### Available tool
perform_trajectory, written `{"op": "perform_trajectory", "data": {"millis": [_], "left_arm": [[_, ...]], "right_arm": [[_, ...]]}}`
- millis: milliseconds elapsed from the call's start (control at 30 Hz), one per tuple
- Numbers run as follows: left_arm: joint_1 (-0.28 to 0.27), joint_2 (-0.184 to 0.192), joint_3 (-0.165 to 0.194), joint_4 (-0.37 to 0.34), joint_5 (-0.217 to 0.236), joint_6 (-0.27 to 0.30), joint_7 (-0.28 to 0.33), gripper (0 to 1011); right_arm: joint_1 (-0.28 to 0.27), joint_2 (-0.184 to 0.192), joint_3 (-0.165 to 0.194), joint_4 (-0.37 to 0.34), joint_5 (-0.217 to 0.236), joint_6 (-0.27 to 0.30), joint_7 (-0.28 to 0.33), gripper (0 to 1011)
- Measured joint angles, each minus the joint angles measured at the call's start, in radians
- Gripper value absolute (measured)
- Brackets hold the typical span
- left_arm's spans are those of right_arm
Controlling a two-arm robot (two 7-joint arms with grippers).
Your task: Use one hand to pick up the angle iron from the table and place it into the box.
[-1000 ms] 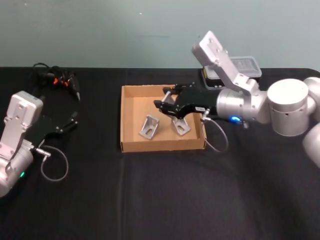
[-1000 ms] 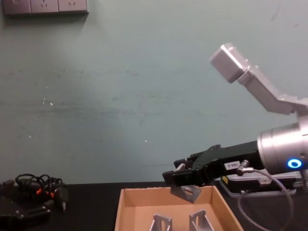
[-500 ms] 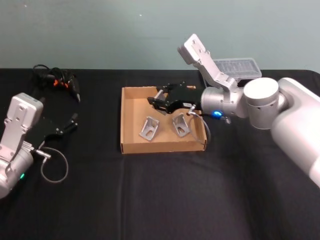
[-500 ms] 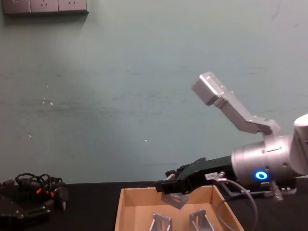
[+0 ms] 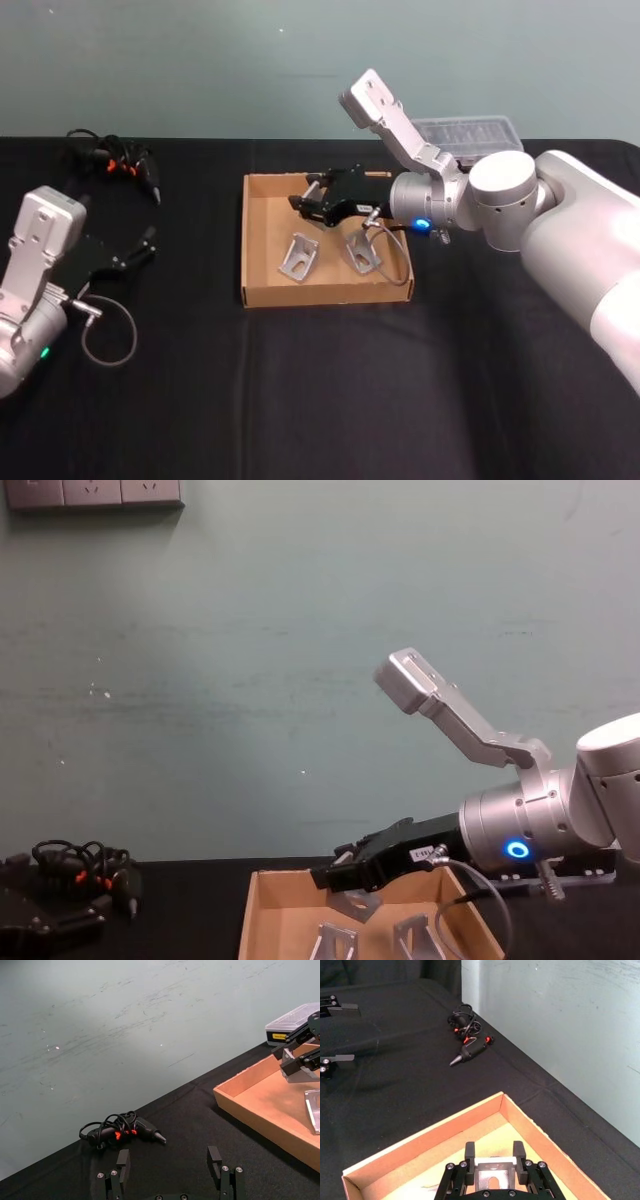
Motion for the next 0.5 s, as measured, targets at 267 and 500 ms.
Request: {"op": "perform_trajectory", "data": {"millis": [267, 500], "left_arm": [[0.000, 0.000, 0.000, 0.000, 0.000, 0.000, 0.000, 1011], [0.000, 0.000, 0.000, 0.000, 0.000, 0.000, 0.000, 1011]], "right_arm": [[-0.001, -0.007, 0.012, 0.010, -0.020, 0.019, -0.003, 451], [-0.016, -0.002, 0.024, -0.006, -0.033, 0.043, -0.003, 474]]}}
